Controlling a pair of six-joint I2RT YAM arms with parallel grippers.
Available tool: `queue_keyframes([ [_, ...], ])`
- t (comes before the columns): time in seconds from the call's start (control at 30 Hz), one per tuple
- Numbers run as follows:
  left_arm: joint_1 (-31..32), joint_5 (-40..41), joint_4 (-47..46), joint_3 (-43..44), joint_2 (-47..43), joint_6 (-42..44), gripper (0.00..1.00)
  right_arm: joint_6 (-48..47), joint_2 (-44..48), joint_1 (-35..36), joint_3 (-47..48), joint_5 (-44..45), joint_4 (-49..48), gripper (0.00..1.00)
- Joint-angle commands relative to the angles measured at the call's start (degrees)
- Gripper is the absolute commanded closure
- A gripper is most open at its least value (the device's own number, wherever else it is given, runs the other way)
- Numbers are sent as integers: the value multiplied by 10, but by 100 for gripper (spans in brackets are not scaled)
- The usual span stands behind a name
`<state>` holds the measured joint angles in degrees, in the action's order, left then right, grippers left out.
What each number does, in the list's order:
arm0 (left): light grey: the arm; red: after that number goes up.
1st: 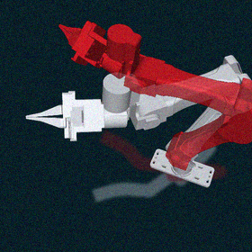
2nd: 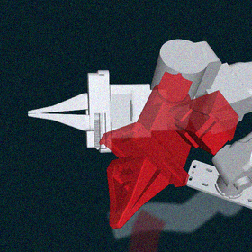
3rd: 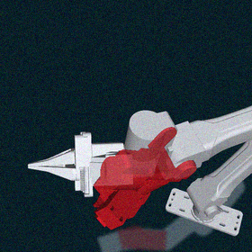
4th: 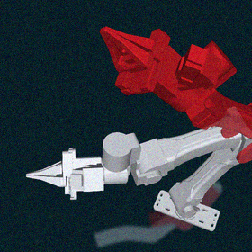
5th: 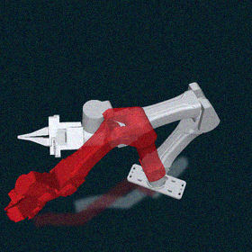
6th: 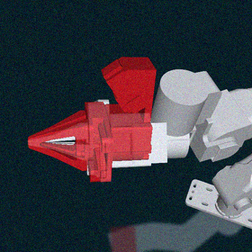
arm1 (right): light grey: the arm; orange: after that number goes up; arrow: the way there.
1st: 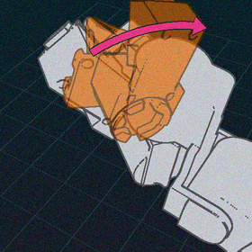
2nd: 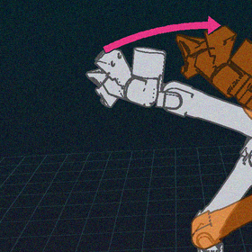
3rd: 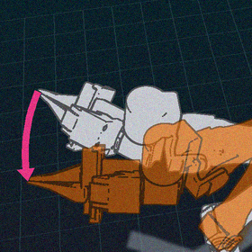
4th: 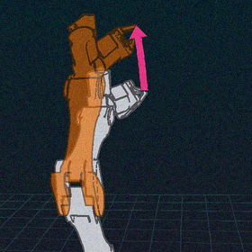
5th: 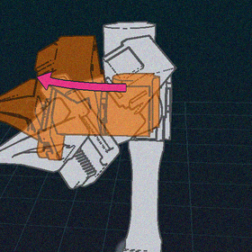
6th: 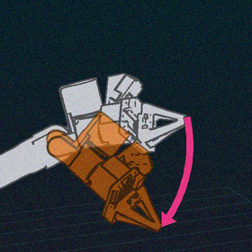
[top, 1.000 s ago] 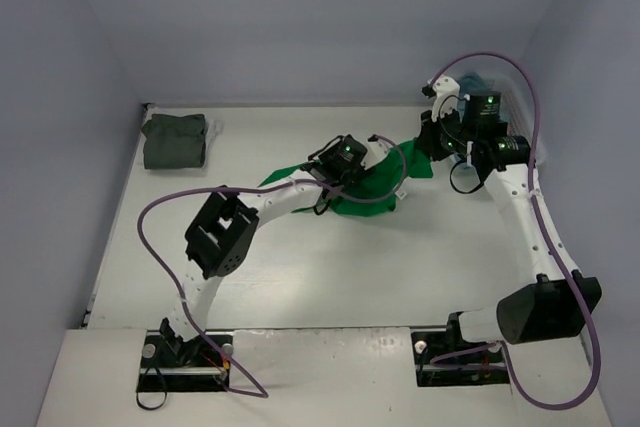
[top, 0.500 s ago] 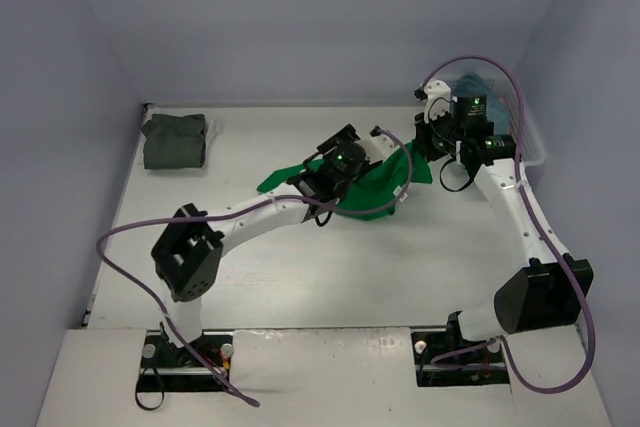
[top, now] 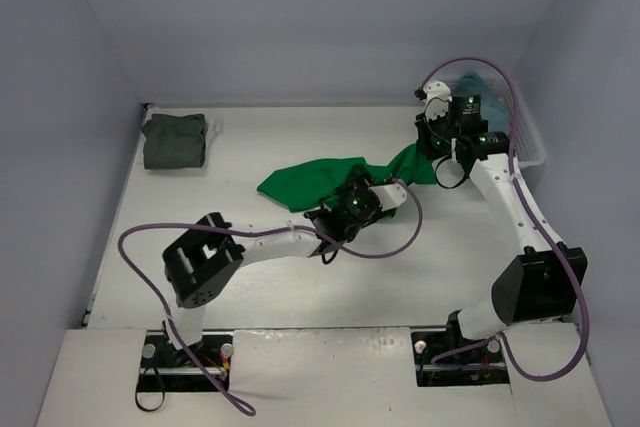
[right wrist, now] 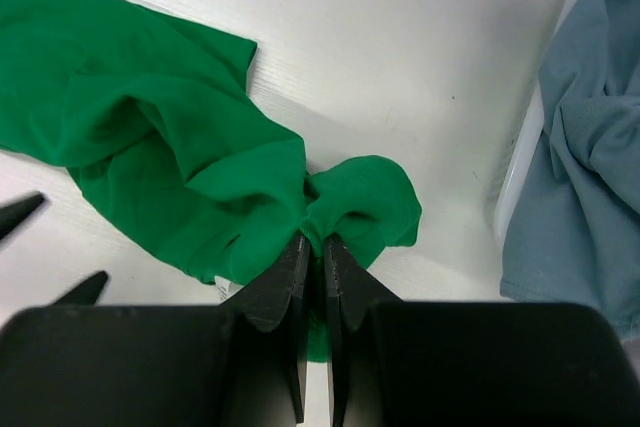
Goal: Fold and stack the t-shirts
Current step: Move the tshirt to the center of the board
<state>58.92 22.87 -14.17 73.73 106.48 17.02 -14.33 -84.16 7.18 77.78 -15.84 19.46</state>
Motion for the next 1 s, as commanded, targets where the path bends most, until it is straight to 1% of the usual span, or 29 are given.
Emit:
queue_keyframes([
  [0.0, 9, -11, -45, 5, 14, -57, 42, 11, 1, -1, 27, 8, -39, 100],
  [0.1, 11, -11, -44, 18, 47, -75, 42, 12, -3, 0, 30, 7, -38, 100],
  [0.37, 16, 7, -51, 60, 109, -79, 42, 10, 4, -1, 24, 2, -38, 100],
  [0.53, 20, 4, -17, 102, 137, -102, 41, 8, 2, -2, 22, 1, -39, 100],
  [0.67, 24, -5, 15, 123, 146, -128, 42, 8, -1, -4, 26, 1, -40, 100],
  [0.83, 31, -17, 34, 133, 150, -143, 42, 9, -6, -4, 29, 1, -41, 100],
  [0.97, 31, -33, 68, 144, 148, -179, 42, 8, -7, -4, 27, 5, -43, 100],
])
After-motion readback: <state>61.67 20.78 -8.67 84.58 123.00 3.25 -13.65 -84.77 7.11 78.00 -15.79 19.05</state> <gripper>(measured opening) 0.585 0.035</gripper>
